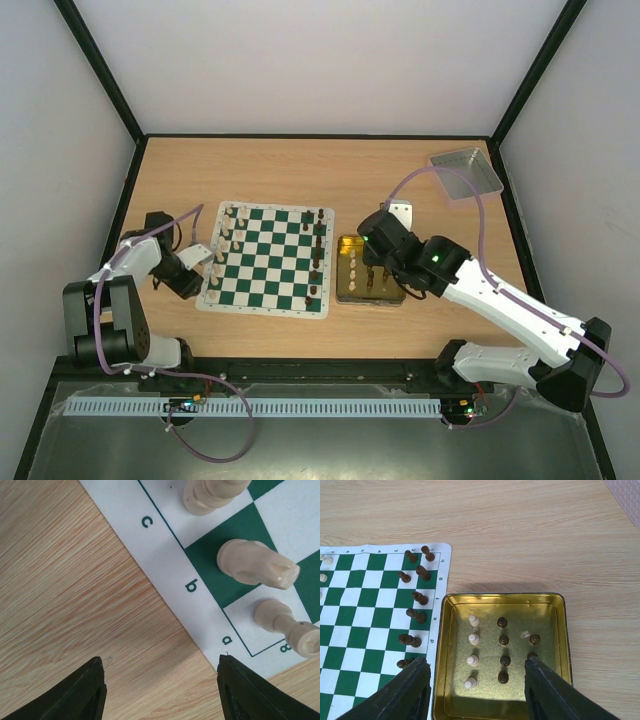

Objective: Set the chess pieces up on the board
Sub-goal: Move the chessboard to the center of the board.

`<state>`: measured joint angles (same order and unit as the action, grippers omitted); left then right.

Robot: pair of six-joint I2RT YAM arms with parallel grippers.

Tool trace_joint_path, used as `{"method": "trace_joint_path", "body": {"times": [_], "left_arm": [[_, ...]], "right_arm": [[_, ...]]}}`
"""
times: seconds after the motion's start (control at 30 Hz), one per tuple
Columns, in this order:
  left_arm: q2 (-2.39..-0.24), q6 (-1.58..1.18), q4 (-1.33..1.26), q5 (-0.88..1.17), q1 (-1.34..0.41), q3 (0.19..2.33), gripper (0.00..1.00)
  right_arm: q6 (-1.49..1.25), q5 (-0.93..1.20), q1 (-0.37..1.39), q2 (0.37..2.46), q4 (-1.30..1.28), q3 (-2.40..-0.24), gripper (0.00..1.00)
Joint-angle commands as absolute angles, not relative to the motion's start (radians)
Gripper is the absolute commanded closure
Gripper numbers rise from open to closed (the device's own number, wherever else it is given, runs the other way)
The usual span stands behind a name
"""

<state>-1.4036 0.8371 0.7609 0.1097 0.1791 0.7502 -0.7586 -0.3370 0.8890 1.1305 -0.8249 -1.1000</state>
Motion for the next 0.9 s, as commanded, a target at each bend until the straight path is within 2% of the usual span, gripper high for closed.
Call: {"method": "trace_joint_path", "body": {"times": [0.0, 0.87], "left_arm": [[-1.399, 0.82, 0.749, 0.127, 0.175, 0.725, 0.37], [-1.406, 0.794, 0.627, 0.077, 0.146, 0.597, 0.37]], "right_arm": [[-0.749, -0.365, 0.881, 1.107, -0.824, -1.083, 0.51], [-0.726, -0.367, 0.871, 1.103, -0.83, -1.094, 0.51]]}}
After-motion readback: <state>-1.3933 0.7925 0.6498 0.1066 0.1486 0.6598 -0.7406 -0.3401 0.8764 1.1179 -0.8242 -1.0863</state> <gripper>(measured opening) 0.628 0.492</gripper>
